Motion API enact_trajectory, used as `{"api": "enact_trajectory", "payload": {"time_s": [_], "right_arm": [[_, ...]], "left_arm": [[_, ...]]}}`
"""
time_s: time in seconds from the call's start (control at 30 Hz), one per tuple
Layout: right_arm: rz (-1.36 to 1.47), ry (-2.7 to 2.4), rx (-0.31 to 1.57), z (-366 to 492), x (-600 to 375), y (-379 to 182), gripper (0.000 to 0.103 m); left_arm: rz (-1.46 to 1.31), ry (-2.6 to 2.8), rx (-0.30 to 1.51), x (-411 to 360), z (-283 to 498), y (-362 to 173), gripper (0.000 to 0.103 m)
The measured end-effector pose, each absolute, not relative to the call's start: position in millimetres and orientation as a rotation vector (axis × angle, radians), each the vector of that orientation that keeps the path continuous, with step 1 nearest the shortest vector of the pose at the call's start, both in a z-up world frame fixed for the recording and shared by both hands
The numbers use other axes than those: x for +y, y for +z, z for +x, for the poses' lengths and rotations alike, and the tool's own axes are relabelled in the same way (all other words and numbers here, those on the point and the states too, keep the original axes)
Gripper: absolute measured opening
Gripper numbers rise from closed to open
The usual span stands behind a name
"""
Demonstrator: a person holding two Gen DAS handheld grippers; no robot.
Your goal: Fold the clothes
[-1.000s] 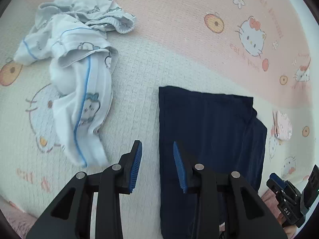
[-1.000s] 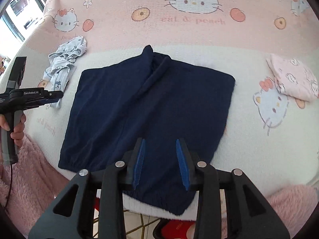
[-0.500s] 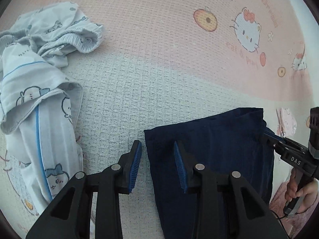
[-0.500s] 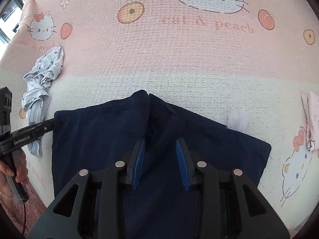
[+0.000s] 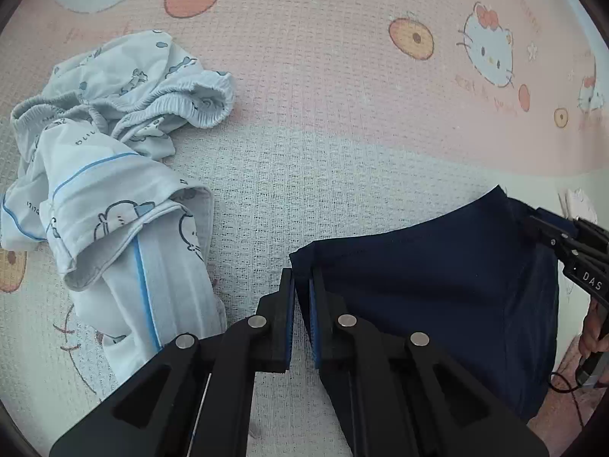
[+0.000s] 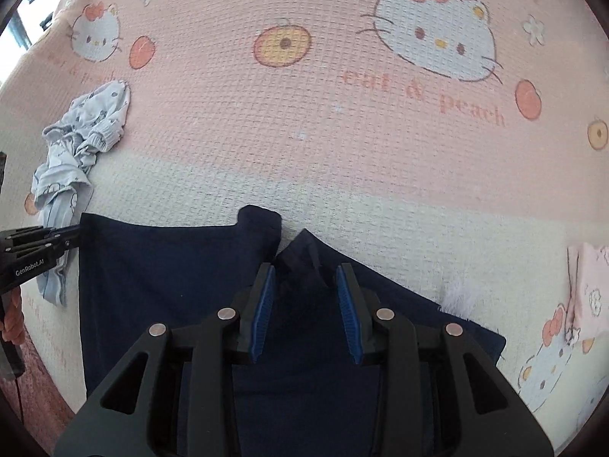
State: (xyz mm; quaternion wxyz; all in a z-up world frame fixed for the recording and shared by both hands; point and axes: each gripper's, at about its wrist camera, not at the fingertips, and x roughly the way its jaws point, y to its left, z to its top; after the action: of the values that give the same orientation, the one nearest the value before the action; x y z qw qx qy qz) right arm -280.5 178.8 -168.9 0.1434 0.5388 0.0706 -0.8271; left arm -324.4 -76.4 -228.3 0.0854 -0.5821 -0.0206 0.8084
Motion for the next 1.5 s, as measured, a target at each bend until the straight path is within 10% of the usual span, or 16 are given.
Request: {"api": "enact_trajectory", "payload": {"time_s": [0.17,0.57,1.1,1.5], "right_arm": [[1.631,-2.302,0.334,-303,149,-209,0.034],[1.579,-2.351,-0.111,-294,196,-155,0.037],[1.673,-2.015,0.107,-59,191,-197,0.037],[1.600,-2.207,0.062,-62,204,-209,0.036]], "left_arm": [[-1.745,2.406,-0.029,-76,-324,-232,0.008],[-1.620,2.515,-0.133,-92,-318,-198,0.014],[-1.679,2.046,0.082,19,-135,-203,0.014],[-1.700,1.945,0.231,45,-105,-223,0.014]]}}
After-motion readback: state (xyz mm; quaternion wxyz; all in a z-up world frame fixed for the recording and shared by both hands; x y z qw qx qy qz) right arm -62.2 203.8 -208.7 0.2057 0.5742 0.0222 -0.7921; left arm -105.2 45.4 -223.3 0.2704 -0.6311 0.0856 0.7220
